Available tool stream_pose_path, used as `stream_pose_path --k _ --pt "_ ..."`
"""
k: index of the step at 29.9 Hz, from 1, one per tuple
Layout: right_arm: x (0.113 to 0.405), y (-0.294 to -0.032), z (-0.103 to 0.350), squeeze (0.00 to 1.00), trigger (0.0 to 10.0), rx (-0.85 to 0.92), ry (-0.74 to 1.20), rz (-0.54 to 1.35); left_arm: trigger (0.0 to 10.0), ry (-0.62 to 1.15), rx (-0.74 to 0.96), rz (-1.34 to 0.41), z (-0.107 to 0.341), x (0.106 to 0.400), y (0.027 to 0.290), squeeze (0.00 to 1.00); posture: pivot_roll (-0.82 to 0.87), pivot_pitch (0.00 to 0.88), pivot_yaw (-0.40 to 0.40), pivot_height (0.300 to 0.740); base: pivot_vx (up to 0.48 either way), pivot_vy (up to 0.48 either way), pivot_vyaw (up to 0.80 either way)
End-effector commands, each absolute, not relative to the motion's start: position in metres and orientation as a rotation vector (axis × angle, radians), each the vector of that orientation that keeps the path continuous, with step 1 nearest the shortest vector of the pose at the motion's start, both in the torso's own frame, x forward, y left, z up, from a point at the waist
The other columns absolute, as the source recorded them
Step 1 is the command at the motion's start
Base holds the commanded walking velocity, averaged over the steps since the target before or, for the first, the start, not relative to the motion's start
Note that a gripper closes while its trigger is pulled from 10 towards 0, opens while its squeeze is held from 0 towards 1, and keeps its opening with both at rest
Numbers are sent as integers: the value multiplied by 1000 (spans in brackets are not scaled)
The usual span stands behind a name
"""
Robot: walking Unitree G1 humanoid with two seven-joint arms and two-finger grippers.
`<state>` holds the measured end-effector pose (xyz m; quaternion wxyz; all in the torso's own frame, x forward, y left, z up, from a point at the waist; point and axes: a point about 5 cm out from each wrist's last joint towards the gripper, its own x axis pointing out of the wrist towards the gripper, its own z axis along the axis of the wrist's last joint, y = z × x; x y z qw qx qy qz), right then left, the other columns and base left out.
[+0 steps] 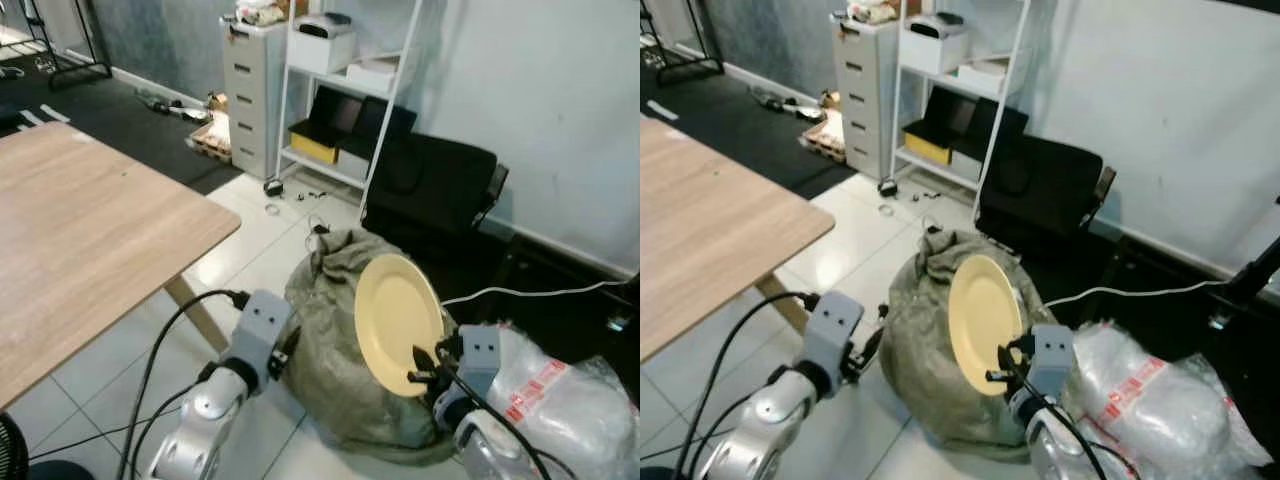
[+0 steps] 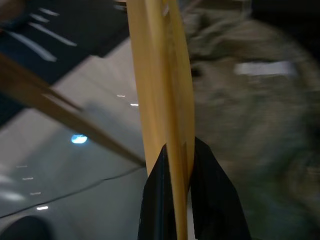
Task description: Setting the table
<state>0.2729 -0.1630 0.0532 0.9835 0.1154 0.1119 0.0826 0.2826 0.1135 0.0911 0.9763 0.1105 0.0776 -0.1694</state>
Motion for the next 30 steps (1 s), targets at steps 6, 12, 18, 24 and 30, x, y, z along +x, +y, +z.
stream_pose_path --k 6,12,18,24,30 --pt "270 -173 49 0 10000 238 245 134 10000 163 221 -358 88 282 107 0 -71 0 31 740 0 0 -788" --pt "271 -172 48 0 10000 235 244 136 10000 159 222 -361 88 283 106 0 -73 0 30 740 0 0 -788" --pt "271 -172 46 0 10000 232 251 140 10000 158 223 -364 87 283 105 0 -75 0 29 740 0 0 -788" --pt "270 -170 45 0 10000 233 254 144 10000 155 224 -371 87 283 103 0 -77 0 30 740 0 0 -788" --pt "270 -170 45 0 10000 231 253 145 10000 154 225 -378 86 284 103 0 -77 0 30 740 0 0 -788"
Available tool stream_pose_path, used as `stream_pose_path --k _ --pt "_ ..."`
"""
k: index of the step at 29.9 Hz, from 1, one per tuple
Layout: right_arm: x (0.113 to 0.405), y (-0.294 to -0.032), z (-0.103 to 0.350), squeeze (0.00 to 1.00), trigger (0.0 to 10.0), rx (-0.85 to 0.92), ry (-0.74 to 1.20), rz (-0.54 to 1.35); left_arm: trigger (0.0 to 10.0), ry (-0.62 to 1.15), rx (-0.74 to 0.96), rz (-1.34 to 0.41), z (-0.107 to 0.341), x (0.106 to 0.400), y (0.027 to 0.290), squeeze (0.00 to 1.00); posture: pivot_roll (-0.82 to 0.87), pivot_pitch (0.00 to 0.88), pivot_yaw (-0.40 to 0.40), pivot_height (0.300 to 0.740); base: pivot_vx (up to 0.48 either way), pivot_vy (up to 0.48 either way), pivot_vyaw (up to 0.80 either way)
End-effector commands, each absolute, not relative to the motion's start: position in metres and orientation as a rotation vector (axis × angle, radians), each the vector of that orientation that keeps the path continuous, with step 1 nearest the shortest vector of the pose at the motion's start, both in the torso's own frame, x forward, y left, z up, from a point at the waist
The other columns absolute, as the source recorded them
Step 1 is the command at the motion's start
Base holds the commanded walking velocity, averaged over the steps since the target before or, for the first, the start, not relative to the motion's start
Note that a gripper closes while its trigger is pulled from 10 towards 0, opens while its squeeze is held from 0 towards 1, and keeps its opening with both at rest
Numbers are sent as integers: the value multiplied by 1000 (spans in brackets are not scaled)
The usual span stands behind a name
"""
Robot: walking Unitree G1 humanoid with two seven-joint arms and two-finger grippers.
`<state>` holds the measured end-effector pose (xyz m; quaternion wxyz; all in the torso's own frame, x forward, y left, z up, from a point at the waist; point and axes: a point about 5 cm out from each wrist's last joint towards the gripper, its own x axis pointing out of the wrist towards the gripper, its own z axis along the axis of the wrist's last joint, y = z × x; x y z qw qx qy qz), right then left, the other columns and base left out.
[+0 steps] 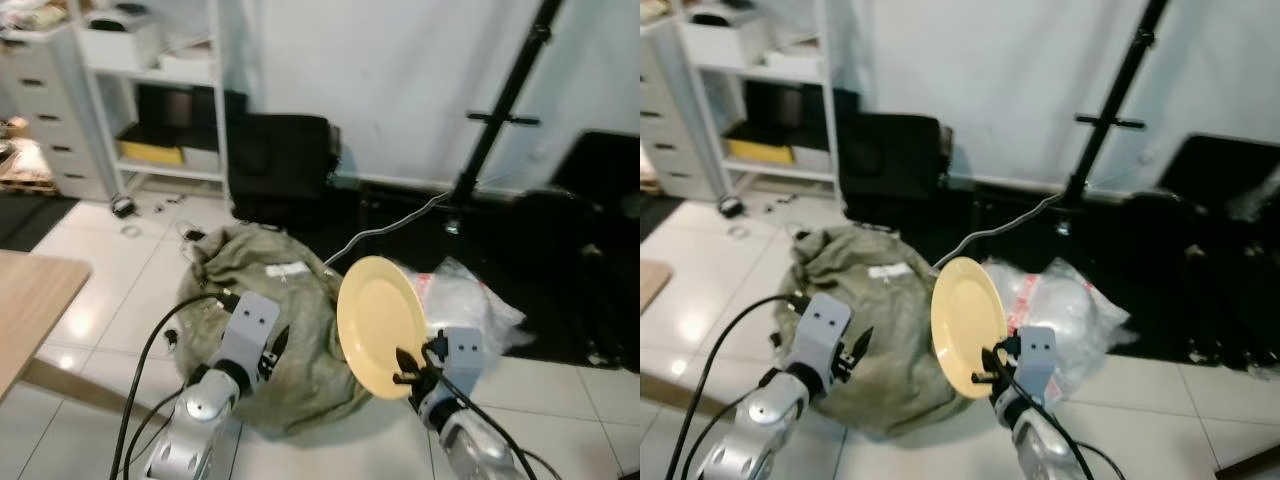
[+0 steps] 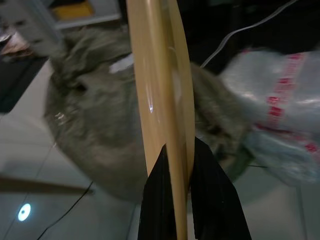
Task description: Setting the table
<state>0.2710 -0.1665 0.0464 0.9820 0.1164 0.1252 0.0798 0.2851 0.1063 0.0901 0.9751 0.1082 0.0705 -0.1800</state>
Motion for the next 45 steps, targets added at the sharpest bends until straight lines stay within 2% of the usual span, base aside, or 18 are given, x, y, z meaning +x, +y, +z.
stream_pose_path --k 1,45 --pt "271 -170 46 0 10000 231 252 145 10000 154 226 -379 86 284 103 0 -77 0 30 740 0 0 -788" --pt "268 -172 44 0 10000 226 259 141 10000 154 217 -390 84 283 100 0 -84 0 29 740 0 0 -788"
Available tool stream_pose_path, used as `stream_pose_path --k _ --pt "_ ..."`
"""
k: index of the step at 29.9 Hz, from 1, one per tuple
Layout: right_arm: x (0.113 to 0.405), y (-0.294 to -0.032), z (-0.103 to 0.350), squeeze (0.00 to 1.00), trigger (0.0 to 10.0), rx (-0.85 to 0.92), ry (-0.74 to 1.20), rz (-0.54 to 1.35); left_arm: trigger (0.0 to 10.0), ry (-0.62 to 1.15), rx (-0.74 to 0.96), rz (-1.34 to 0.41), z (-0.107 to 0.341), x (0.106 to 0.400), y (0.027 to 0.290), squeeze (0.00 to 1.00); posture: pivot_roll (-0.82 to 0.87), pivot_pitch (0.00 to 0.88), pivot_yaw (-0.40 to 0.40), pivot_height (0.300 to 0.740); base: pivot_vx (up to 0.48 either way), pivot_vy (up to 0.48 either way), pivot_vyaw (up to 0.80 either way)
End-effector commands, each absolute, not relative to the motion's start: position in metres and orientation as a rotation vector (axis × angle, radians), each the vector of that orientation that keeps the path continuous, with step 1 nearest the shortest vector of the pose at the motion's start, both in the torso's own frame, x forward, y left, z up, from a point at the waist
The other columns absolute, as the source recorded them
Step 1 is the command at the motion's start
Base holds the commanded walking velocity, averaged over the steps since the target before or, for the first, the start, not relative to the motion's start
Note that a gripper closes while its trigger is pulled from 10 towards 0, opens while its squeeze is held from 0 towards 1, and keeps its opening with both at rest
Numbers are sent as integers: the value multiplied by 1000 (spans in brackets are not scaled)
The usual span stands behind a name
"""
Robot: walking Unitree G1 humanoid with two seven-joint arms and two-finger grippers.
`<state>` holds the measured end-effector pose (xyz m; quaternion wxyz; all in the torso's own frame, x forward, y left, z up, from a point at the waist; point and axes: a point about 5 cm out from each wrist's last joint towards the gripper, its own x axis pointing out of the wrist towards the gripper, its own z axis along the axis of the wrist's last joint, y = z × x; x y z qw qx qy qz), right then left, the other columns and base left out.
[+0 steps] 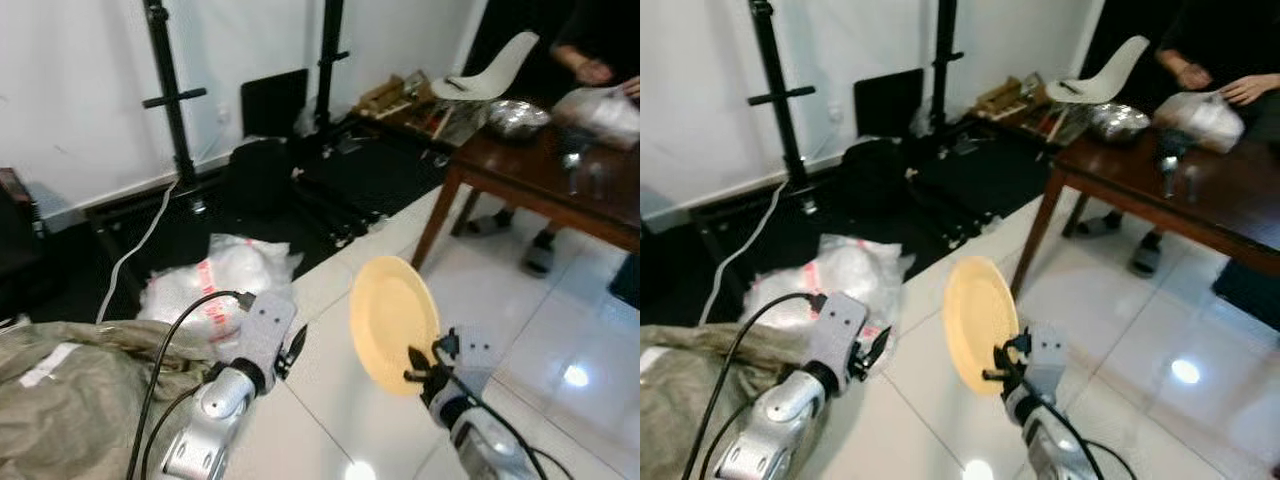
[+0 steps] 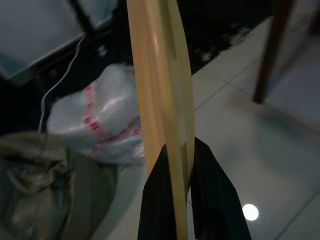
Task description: Setting the table
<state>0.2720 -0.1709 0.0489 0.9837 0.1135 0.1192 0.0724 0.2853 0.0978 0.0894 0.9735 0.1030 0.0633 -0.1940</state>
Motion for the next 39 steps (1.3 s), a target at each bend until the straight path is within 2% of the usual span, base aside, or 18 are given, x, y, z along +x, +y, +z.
stream_pose_path --k 1,8,18,26,39 --pt "268 -172 45 0 10000 225 259 141 10000 154 217 -390 84 283 100 0 -84 0 29 740 0 0 -788" --pt "269 -172 45 0 10000 225 258 140 10000 154 212 -386 84 283 100 0 -84 0 30 740 0 0 -788" --pt "269 -172 47 0 10000 230 249 136 10000 163 74 -397 87 284 99 0 -88 0 34 740 0 0 -788" --pt "269 -173 47 0 10000 232 247 134 10000 138 30 -411 92 284 98 0 -88 0 33 740 0 0 -788" --pt "271 -170 51 0 10000 241 231 141 10000 141 33 -345 90 288 104 0 -86 0 32 740 0 0 -788"
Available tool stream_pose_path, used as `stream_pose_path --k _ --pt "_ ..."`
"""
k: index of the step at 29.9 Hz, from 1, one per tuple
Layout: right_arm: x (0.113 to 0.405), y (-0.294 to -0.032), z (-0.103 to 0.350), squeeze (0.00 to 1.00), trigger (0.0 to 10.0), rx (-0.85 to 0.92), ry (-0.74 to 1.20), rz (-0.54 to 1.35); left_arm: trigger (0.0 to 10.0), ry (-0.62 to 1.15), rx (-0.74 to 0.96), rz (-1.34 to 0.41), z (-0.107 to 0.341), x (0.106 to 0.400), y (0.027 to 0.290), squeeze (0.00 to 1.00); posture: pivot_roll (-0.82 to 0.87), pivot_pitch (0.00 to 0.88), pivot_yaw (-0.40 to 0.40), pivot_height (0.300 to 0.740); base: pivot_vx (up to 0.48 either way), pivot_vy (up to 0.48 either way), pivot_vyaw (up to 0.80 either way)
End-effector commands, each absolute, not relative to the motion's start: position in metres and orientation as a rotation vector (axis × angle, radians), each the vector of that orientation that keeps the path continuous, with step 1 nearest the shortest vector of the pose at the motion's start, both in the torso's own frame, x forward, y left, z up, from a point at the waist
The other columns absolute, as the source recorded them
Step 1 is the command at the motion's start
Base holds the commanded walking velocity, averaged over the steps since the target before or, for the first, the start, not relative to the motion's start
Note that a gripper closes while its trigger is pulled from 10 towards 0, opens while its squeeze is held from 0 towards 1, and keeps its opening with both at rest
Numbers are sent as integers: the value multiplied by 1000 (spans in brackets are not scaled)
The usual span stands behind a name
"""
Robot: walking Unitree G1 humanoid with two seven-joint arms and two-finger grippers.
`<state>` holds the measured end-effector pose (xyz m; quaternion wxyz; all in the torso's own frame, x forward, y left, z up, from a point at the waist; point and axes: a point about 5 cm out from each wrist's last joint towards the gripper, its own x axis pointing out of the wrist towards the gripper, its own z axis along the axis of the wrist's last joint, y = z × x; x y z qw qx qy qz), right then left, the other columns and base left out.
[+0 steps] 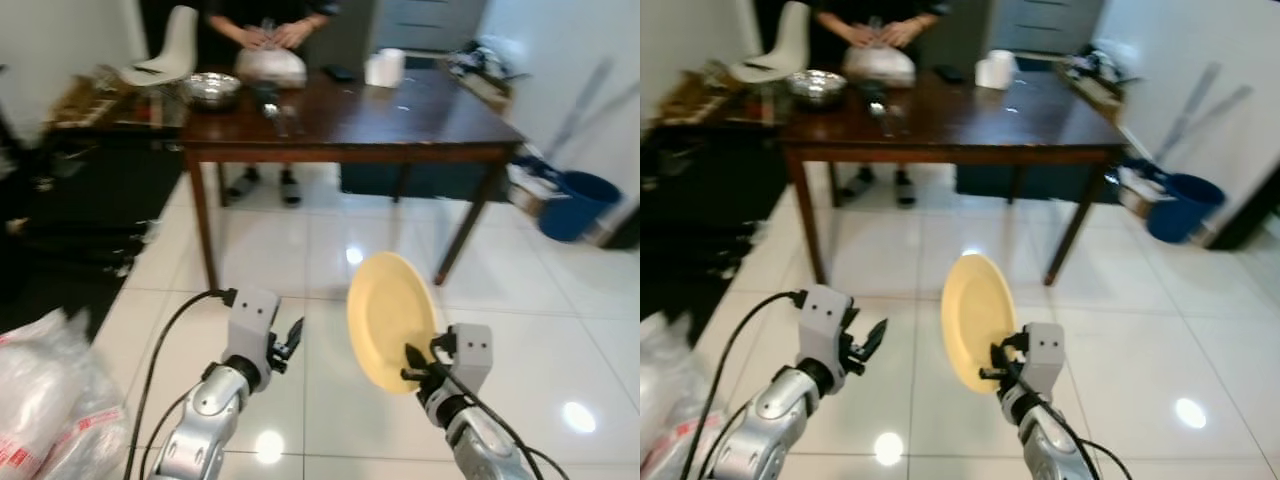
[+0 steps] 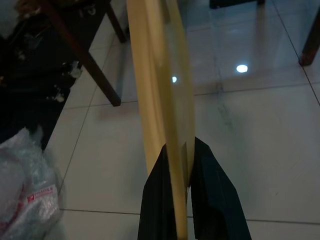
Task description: Setting the table
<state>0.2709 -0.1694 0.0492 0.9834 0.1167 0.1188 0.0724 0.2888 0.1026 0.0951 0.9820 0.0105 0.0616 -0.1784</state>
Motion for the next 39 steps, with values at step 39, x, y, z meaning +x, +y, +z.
stream_pose_path --k 39 --pt "295 -168 86 0 10000 284 77 182 10000 -34 278 -85 108 300 119 0 -69 0 31 740 233 0 -182"
